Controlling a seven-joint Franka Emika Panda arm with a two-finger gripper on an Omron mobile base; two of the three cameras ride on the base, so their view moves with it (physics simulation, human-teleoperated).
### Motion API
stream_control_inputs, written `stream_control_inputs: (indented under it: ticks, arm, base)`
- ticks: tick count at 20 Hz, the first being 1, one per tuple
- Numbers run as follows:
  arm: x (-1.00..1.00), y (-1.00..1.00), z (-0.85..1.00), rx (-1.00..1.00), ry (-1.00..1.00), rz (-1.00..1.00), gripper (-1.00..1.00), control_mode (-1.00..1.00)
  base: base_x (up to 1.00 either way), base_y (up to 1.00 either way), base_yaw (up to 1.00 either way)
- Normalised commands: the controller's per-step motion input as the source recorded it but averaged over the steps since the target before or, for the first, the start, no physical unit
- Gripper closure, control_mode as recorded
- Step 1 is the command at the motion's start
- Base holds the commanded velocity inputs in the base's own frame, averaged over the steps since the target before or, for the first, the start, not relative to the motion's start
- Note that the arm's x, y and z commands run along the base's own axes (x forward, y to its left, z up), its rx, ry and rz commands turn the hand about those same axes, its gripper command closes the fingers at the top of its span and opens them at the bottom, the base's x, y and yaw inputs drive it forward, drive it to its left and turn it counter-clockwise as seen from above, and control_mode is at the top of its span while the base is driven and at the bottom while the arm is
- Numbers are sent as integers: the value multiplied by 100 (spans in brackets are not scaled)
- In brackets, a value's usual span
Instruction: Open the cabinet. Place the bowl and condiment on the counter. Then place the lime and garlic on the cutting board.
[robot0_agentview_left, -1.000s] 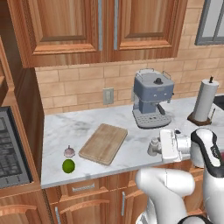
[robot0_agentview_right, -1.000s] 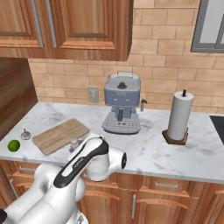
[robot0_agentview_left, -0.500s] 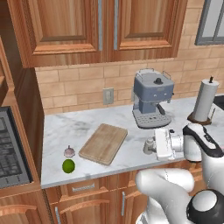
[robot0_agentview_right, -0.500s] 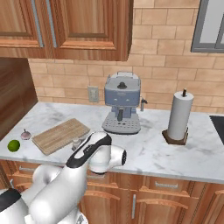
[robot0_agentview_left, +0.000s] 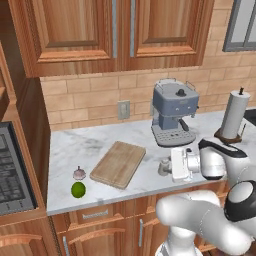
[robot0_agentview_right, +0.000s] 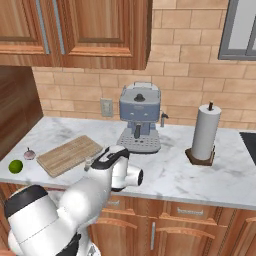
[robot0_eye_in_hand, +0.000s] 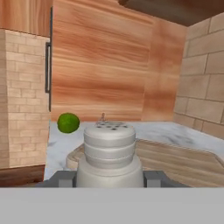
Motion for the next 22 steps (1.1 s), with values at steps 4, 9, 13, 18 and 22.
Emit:
stream_control_inputs:
  ticks: [4, 9, 13, 18, 22]
  arm:
    - [40, 0, -31, 0, 0, 3, 100, -100]
    - [40, 0, -34, 0, 0, 3, 100, -100]
    - [37, 0, -35, 0, 0, 3, 100, -100]
    - [31, 0, -31, 0, 0, 3, 100, -100]
    - [22, 0, -20, 2, 0, 3, 100, -100]
  base:
    - [0, 0, 0]
    - [0, 0, 0]
    - [0, 0, 0]
    - [0, 0, 0]
    - [0, 0, 0]
